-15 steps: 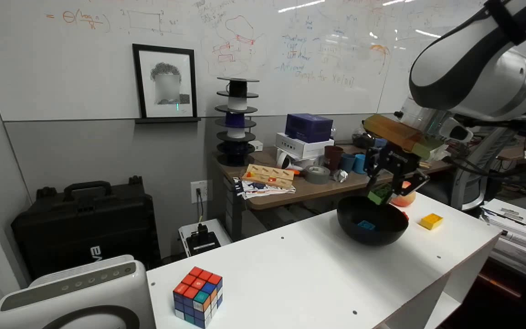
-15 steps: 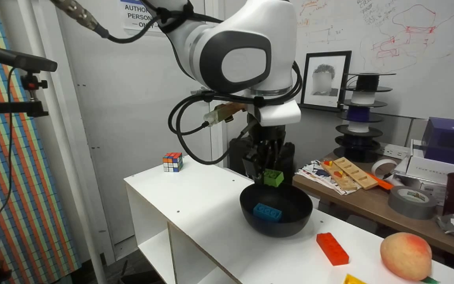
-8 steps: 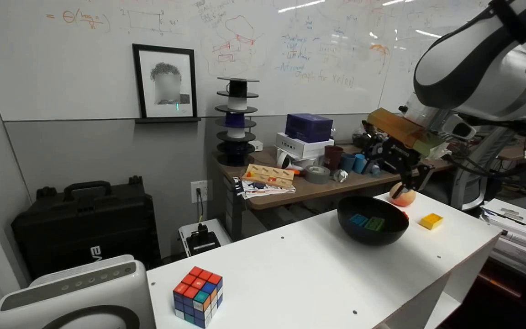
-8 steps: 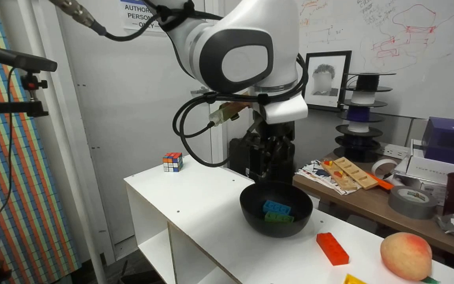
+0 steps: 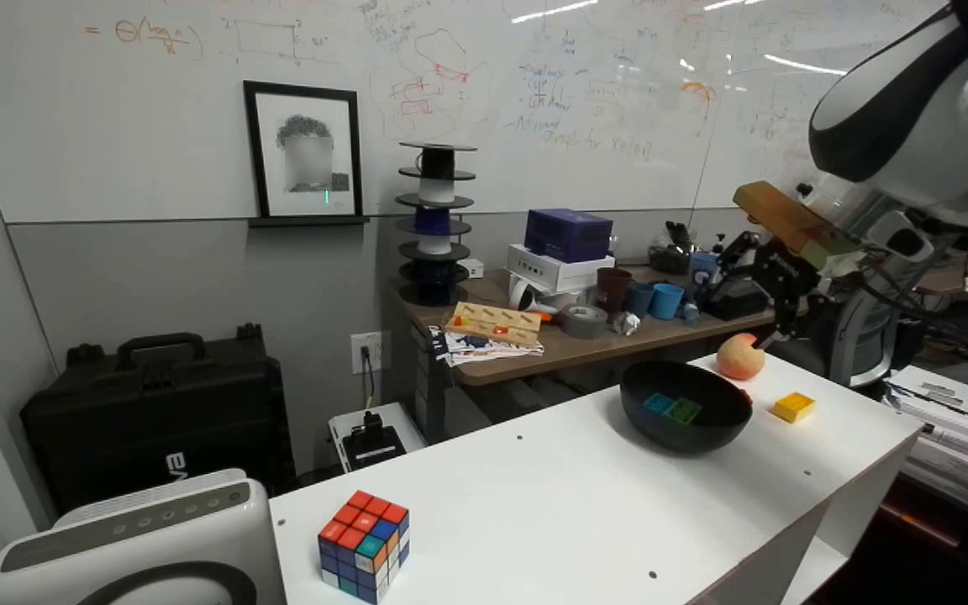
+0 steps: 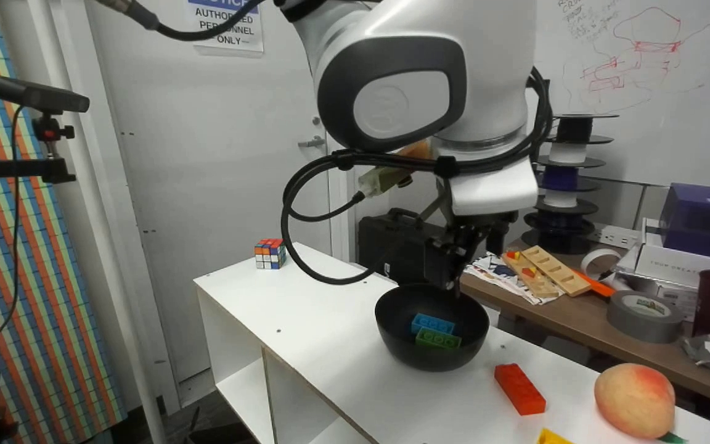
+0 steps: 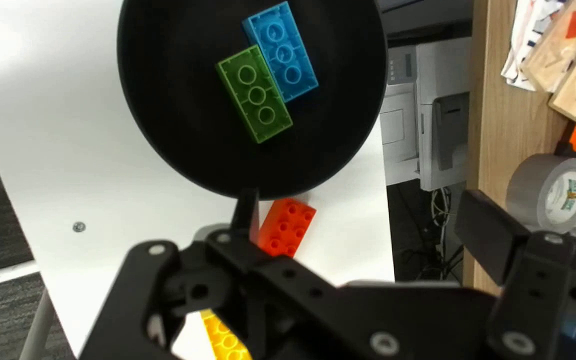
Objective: Pick up the building block toys from the top of the cabinet and put them in the black bowl.
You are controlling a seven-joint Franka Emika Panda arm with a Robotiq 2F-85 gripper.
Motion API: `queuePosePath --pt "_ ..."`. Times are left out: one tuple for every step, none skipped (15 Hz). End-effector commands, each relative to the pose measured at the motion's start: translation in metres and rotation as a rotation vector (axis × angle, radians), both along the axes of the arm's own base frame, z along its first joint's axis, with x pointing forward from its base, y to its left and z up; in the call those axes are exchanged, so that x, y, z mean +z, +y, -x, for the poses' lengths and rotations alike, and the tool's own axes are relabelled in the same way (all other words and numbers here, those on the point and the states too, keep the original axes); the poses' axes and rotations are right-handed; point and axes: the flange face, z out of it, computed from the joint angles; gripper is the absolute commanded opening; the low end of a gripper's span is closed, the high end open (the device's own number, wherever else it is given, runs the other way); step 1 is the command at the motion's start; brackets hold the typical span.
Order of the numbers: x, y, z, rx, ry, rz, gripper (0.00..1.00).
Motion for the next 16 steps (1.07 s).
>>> queuePosePath --pt "0.003 -0.026 0.013 -0.065 -0.041 -0.082 1.0" --pt "0.0 -0.033 0.015 -0.078 -0.041 -0.1 1.0" --pt "-0.002 -0.039 0.017 -0.091 -0.041 -0.109 1.0" --pt "-0.003 -0.044 0.019 -0.101 -0.036 -0.118 1.0" --pt "-0.007 -0.047 0.021 -0.109 -0.025 -0.128 1.0" --pt "-0.011 -0.049 0.022 -0.117 -0.002 -0.134 1.0" --pt "-0.016 -0.051 0.024 -0.125 0.035 -0.143 1.0" --pt "-0.02 -0.053 0.025 -0.126 0.055 -0.148 1.0" --pt "-0.026 -0.056 0.026 -0.125 0.085 -0.158 1.0" --pt "-0.031 -0.059 0.026 -0.131 0.115 -0.164 1.0" --pt "-0.034 -0.061 0.028 -0.137 0.144 -0.166 1.0" --pt "-0.037 -0.063 0.028 -0.142 0.164 -0.169 1.0" --pt "-0.039 -0.067 0.027 -0.152 0.184 -0.16 1.0" --pt "-0.04 -0.069 0.026 -0.164 0.199 -0.153 1.0" --pt "-0.041 -0.072 0.023 -0.174 0.209 -0.145 1.0" --pt "-0.042 -0.075 0.02 -0.184 0.217 -0.14 1.0"
